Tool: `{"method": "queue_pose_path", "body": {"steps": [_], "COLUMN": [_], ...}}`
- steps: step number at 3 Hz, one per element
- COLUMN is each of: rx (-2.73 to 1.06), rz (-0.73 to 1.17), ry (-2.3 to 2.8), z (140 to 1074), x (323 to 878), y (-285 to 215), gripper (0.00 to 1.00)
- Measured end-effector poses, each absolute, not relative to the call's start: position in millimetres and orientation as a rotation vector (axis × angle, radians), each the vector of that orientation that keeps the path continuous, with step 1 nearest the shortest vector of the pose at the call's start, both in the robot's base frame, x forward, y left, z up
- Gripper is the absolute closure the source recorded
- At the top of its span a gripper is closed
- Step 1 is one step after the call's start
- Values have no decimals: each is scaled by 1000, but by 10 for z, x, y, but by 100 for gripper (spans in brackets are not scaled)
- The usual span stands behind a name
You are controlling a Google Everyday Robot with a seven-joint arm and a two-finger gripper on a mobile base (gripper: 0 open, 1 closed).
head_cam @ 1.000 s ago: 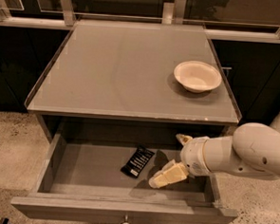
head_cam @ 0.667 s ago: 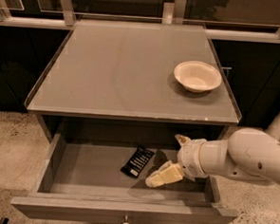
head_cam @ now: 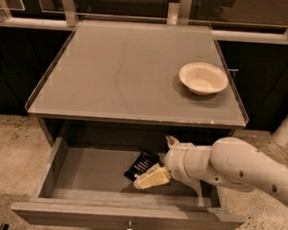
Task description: Pick rxbar chocolate from top drawer and place on counter
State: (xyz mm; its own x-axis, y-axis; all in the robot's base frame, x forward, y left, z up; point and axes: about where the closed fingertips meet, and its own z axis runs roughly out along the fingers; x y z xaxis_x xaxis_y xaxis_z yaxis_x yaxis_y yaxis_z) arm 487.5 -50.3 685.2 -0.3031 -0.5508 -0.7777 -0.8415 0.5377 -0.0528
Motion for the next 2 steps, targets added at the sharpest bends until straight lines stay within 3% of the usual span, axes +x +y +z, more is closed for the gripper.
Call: {"method": "queue_pose_path", "body": {"steps": [2], "rx": [-1163], "rz": [481], "ry": [1966], "z": [6761], "x": [4917], "y": [-261], "gripper": [0]}}
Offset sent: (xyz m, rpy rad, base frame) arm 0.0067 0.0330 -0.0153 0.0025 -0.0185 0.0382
